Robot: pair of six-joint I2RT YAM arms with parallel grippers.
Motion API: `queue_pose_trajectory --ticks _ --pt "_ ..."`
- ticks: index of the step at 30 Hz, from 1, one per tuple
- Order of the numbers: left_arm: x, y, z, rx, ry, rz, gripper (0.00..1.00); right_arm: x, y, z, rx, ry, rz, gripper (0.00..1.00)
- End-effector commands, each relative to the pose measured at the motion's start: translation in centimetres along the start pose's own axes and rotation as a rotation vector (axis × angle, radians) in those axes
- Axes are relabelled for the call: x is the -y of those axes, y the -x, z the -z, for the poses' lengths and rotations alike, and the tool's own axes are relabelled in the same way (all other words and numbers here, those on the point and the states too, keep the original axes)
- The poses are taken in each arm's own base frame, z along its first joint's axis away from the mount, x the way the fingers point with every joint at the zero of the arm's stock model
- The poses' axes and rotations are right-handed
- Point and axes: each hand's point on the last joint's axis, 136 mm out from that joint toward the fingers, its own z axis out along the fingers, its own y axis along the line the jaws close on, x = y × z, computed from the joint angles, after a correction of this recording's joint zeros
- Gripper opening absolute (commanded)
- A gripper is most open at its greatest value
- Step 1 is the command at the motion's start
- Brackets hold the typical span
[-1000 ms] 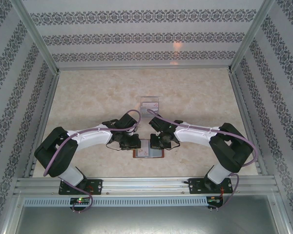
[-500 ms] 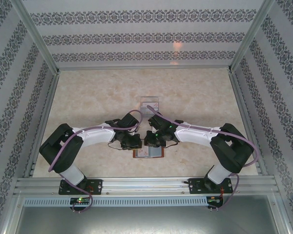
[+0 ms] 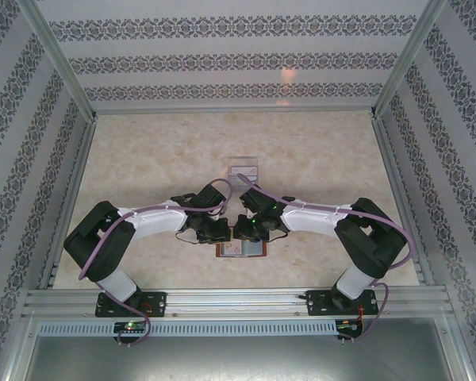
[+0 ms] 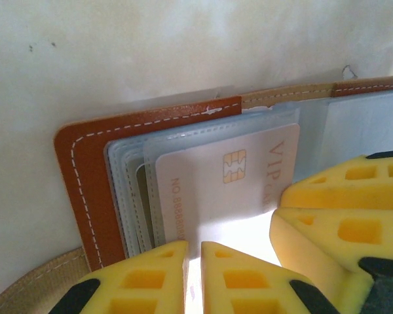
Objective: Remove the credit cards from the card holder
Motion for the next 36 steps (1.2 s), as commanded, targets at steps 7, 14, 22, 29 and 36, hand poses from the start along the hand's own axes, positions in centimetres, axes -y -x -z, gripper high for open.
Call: queue_pose_trajectory --ticks 7,14,22,29,36 --pt "-1.3 -0.7 -0.2 -0.02 0.075 -0.023 0.14 2.0 -0.4 -0.1 0.003 -0.073 -0.006 0.28" --pt "-1.6 -0.9 0.2 -0.017 0.092 -0.024 0.13 2.7 -0.3 0.1 0.014 -0.116 0.001 0.31" --pt "-1.9 -1.1 0.4 -0.012 0.099 -0.02 0.13 3.1 -0.2 0.5 0.02 -0.145 0.011 0.3" --pt "-1.3 -0.8 1.0 0.002 0.09 -0.027 0.13 1.8 -0.1 1.5 0.039 -0.088 0.021 0.31" --pt "0.5 -0.1 2.0 0.018 0.047 -0.042 0.14 1.8 -0.3 1.6 0.036 -0.073 0.014 0.31"
